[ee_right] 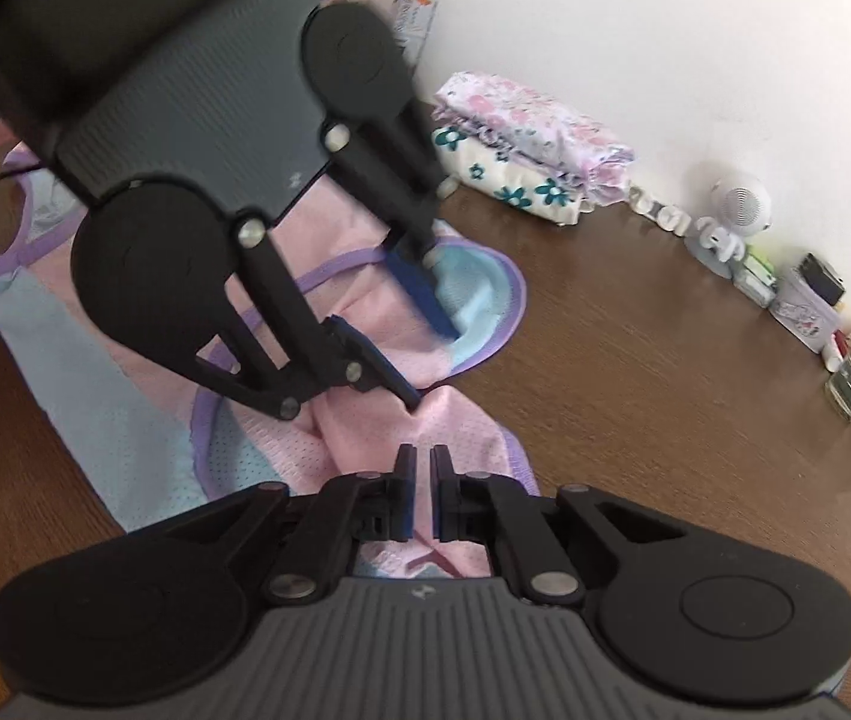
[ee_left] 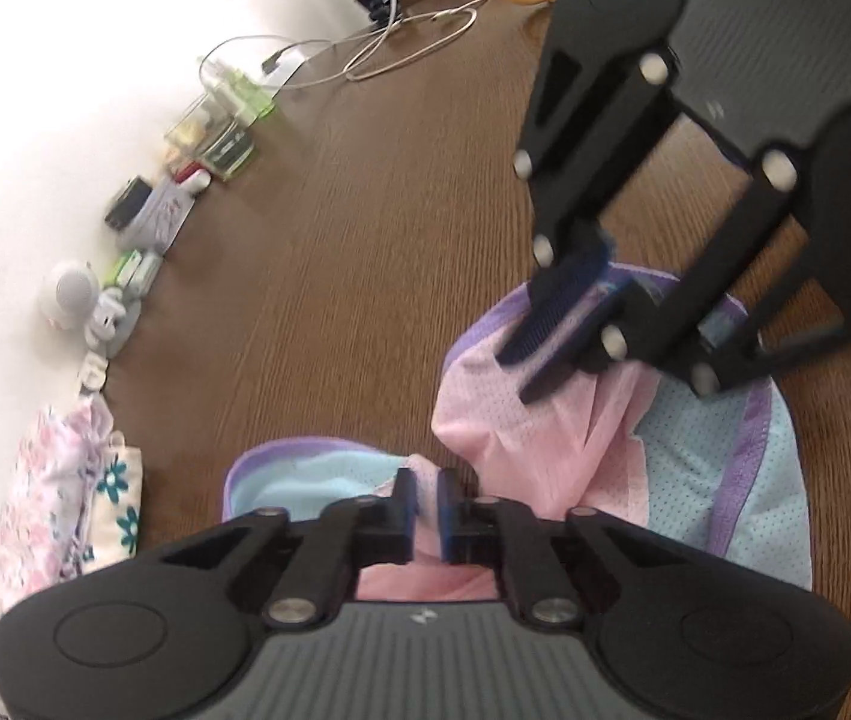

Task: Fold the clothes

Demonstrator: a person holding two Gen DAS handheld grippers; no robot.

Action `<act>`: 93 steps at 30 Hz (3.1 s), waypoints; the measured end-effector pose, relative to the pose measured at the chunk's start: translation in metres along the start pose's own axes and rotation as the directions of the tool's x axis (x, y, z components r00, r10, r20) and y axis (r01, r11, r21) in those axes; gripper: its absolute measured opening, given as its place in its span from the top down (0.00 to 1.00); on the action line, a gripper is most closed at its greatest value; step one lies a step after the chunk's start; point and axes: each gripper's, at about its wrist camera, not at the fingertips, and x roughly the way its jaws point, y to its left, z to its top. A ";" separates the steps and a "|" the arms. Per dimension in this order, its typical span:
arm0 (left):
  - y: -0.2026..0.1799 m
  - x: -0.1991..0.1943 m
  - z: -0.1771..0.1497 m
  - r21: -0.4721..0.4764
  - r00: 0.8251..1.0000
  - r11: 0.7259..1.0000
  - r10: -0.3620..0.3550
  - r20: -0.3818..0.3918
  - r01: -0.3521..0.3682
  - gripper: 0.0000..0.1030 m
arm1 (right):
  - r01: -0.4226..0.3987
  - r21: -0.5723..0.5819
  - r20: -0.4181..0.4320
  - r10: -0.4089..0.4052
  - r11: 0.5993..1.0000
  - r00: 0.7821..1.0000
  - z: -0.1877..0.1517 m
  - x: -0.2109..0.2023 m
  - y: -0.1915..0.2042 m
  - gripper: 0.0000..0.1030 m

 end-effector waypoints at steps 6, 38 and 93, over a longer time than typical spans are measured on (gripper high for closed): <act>-0.013 -0.007 -0.011 0.027 0.999 0.999 0.034 0.030 -0.034 0.96 | 0.029 0.024 -0.003 -0.029 0.999 1.000 0.006 0.014 -0.016 0.58; 0.017 -0.007 -0.021 -0.322 0.988 0.939 0.148 0.047 -0.125 0.97 | -0.026 0.241 0.099 0.002 0.970 0.995 0.005 -0.015 -0.032 0.64; 0.079 0.015 0.004 -0.660 0.986 0.751 0.115 0.123 -0.005 0.76 | 0.219 0.174 -0.056 -0.212 0.960 0.976 -0.020 0.001 -0.034 0.62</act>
